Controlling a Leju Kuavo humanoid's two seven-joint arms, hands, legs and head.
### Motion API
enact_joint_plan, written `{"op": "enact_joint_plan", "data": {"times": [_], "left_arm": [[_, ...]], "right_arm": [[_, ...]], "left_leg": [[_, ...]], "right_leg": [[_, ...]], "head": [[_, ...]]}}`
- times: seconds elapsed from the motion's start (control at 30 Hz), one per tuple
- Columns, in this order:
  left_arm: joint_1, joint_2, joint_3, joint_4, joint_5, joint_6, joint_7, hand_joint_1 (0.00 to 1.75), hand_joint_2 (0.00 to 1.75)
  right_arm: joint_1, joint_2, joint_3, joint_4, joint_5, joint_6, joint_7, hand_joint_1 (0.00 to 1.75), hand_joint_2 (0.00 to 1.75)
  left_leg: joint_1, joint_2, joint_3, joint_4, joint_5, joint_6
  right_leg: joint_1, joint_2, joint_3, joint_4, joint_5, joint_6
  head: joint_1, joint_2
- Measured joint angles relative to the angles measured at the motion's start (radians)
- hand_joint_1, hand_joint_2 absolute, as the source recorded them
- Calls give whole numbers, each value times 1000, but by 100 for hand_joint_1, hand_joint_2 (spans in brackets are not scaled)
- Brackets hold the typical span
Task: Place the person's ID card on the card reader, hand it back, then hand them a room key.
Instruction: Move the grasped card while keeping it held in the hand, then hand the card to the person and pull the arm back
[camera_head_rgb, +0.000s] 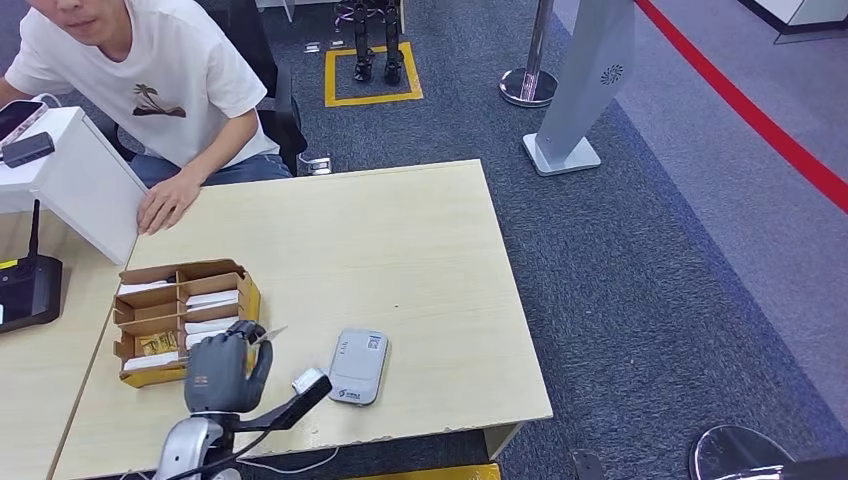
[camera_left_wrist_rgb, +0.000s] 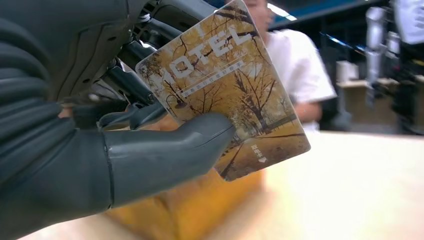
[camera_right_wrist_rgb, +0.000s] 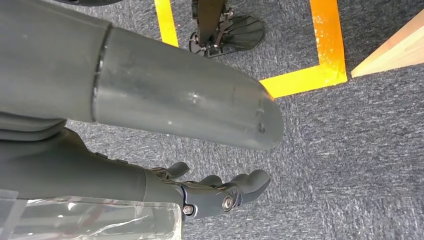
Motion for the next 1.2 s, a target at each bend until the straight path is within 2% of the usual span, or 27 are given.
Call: {"op": "enact_joint_plan", "data": {"times": [0.27, 0.7, 1.03, 1.2], "left_arm": [[-43, 129, 178, -28, -10, -22, 0, 175, 175], [-106, 312, 354, -17, 41, -78, -13, 175, 175], [-116, 396, 417, -7, 59, -105, -32, 175, 175], [-117, 414, 423, -7, 67, -120, -46, 175, 175]], "right_arm": [[26, -9, 0, 0, 8, -4, 9, 0, 0], [37, -20, 0, 1, 13, -4, 7, 0, 0], [43, -23, -1, 2, 7, -4, 1, 0, 0], [47, -23, -4, 2, 4, -3, -10, 0, 0]], "left_leg": [[0, 0, 0, 0, 0, 0], [0, 0, 0, 0, 0, 0], [0, 0, -1, 0, 0, 0], [0, 1, -1, 0, 0, 0]], "right_leg": [[0, 0, 0, 0, 0, 0], [0, 1, -1, 0, 0, 0], [0, 1, -1, 0, 0, -1], [0, 1, -1, 0, 0, -1]], "head": [[0, 0], [0, 0], [0, 0], [0, 0]]}}
